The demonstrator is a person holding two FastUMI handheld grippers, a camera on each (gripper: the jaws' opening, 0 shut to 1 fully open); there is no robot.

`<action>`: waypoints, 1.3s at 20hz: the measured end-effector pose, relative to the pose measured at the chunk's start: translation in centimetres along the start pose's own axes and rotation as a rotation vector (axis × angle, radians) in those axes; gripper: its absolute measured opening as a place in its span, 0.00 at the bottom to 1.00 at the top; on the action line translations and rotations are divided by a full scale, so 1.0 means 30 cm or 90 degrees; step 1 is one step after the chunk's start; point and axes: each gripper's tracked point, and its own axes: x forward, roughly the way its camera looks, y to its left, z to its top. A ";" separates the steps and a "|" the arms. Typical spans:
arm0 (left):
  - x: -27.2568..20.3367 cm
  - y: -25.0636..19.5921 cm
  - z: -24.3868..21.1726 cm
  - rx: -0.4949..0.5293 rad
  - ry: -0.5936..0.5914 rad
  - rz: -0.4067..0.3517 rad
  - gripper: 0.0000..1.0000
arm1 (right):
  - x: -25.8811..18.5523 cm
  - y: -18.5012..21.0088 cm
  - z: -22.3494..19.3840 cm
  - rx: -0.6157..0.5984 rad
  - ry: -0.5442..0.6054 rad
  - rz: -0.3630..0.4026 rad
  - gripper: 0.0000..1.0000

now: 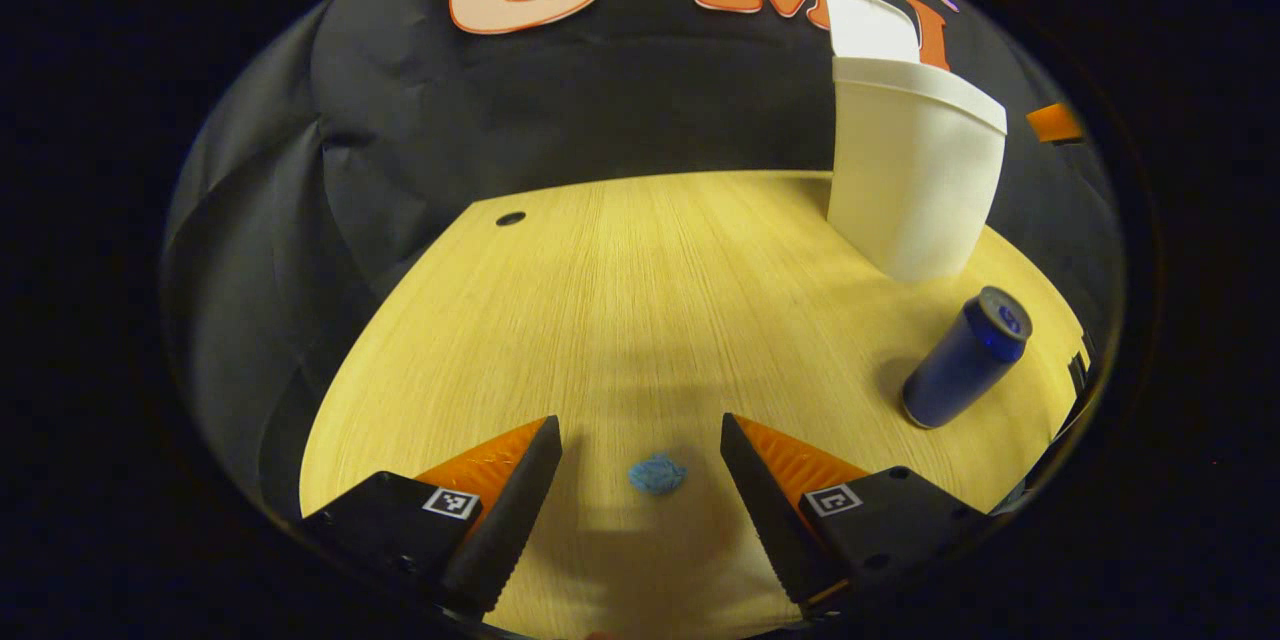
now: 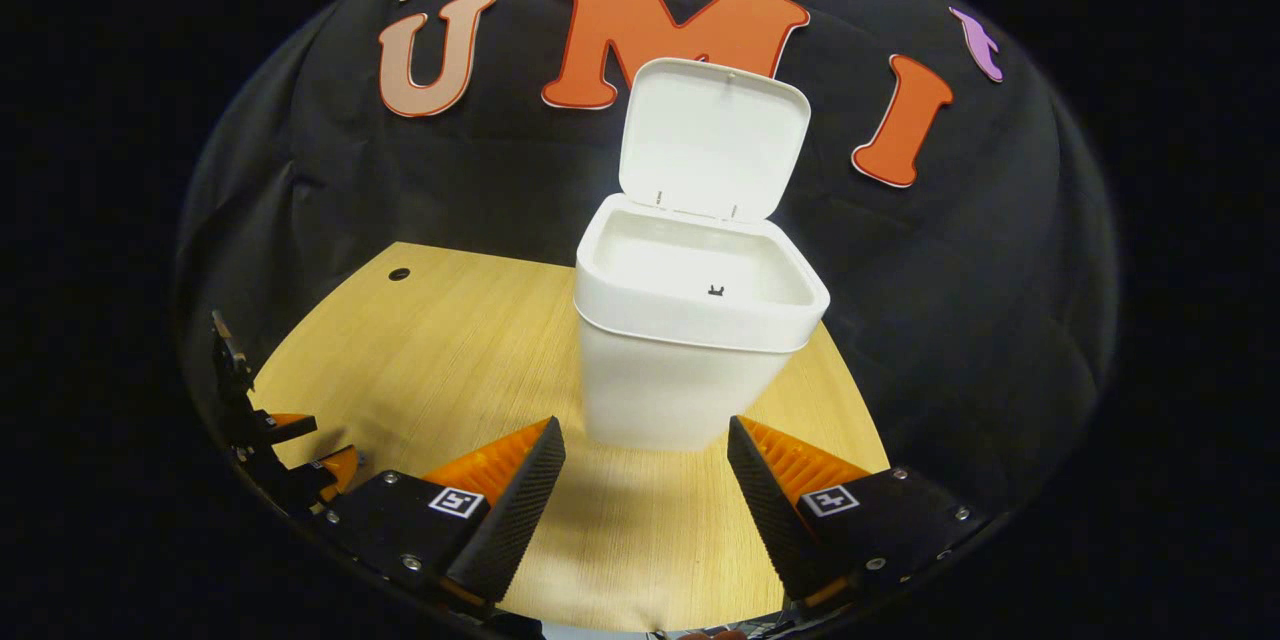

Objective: Press the lid of the desktop garbage bin to open it, pick up the crumpled paper on the desktop and throw it into the bin, then pick up the pop can on the desktop and drop it into the bin, and finally close the garbage bin lid.

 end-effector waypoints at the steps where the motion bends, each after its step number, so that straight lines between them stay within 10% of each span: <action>1: 0.011 0.003 -0.021 0.000 0.013 0.001 1.00 | 0.004 -0.007 -0.011 0.001 0.005 0.000 0.99; 7: 0.061 -0.008 -0.061 0.011 0.055 -0.007 0.94 | 0.007 -0.041 -0.055 0.010 0.028 -0.006 0.99; 10: 0.075 -0.019 -0.018 0.013 0.061 -0.012 0.33 | 0.005 -0.058 -0.065 0.021 0.035 -0.008 0.99; 14: 0.089 0.023 0.077 0.030 0.055 0.025 0.12 | 0.006 -0.060 -0.067 0.019 0.035 -0.009 0.99; 22: 0.071 0.023 0.540 0.032 0.023 -0.002 0.10 | 0.002 -0.061 -0.065 0.028 0.022 -0.005 0.99; 26: 0.071 0.023 0.540 0.032 0.023 -0.002 0.09 | -0.004 -0.065 -0.052 0.040 0.001 -0.002 0.99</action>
